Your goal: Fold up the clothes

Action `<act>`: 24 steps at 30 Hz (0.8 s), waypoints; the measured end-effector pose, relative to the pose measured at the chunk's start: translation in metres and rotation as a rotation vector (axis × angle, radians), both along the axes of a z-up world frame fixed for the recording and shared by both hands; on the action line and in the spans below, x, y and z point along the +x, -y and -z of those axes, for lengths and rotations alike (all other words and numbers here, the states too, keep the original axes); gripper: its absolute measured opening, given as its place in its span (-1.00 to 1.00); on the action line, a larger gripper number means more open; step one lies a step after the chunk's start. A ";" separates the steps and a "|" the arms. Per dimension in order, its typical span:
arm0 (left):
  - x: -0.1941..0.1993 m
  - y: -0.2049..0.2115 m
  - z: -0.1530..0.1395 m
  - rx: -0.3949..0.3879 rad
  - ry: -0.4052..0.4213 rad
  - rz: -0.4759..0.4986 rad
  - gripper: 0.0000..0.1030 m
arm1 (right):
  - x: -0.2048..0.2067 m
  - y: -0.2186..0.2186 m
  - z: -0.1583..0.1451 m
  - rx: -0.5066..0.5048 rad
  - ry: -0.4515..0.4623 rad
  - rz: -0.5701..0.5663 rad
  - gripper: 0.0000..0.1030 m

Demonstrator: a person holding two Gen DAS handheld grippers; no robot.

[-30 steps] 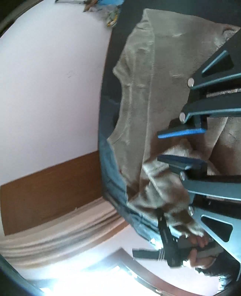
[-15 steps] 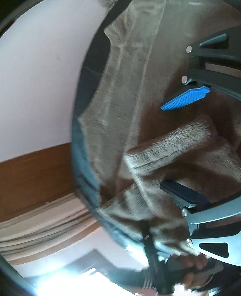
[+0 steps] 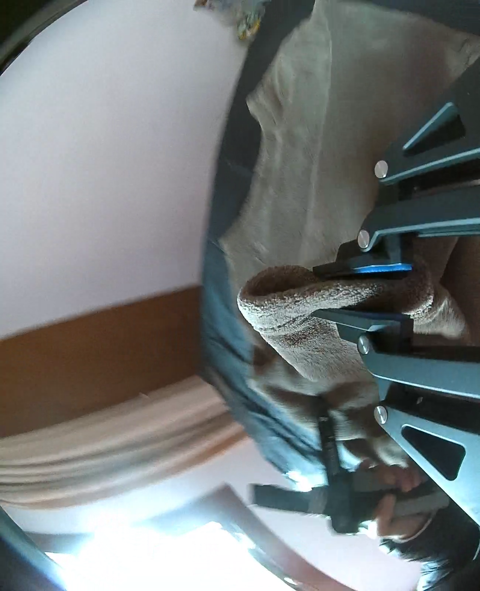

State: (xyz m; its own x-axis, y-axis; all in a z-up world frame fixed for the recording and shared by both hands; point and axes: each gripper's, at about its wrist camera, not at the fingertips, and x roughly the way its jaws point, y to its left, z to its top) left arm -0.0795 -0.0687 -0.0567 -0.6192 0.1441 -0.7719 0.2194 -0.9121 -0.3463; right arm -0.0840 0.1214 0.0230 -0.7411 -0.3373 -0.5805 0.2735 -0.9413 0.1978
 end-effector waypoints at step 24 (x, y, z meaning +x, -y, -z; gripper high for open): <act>-0.002 0.009 0.000 0.047 -0.005 -0.018 0.65 | 0.065 -0.098 0.048 -0.159 0.129 0.315 0.56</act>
State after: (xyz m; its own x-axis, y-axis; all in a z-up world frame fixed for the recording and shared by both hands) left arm -0.0816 -0.0778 -0.0568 -0.6260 0.1684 -0.7614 0.2341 -0.8908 -0.3894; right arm -0.0186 0.2194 -0.0254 -0.7472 -0.1976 -0.6346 -0.0612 -0.9303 0.3617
